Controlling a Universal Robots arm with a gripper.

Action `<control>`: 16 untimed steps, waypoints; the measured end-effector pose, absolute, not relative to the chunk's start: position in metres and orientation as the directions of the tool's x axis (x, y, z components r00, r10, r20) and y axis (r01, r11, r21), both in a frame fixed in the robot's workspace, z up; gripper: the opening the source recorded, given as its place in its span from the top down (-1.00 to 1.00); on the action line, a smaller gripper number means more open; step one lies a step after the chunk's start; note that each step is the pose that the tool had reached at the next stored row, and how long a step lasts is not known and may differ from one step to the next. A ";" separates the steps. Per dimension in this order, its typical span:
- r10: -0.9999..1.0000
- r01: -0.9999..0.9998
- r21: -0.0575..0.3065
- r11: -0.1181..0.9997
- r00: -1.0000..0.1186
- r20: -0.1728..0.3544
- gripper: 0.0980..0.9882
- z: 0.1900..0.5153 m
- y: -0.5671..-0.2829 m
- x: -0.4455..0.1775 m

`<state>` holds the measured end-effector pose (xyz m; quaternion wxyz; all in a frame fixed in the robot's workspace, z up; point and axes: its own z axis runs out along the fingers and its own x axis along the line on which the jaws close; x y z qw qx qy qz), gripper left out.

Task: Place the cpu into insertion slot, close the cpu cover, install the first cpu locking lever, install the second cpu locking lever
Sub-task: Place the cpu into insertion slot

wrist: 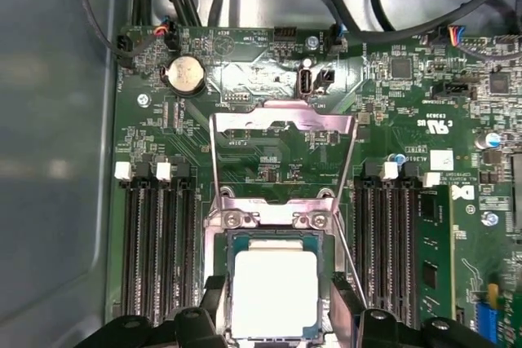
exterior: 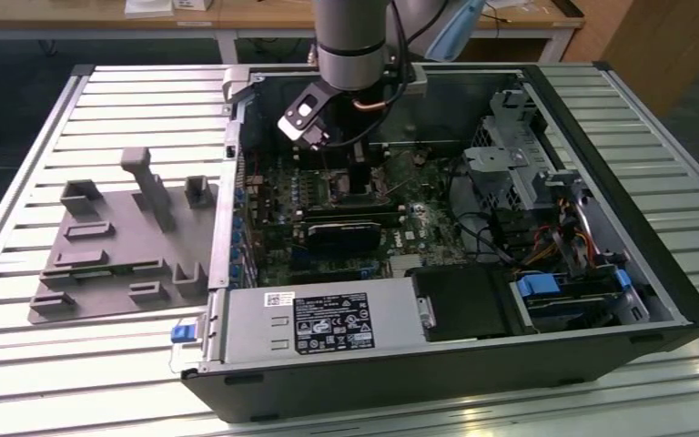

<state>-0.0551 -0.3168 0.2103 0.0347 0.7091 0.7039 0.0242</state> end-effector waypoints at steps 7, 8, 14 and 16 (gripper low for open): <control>1.000 0.996 0.085 -0.006 0.008 -0.019 -0.15 0.223 -0.316 -0.055; 1.000 0.996 0.085 -0.006 0.008 -0.020 -0.15 0.224 -0.316 -0.055; 1.000 0.996 0.085 -0.006 0.008 -0.023 -0.15 0.227 -0.316 -0.055; 1.000 0.996 0.085 -0.006 0.008 -0.023 -0.15 0.227 -0.316 -0.055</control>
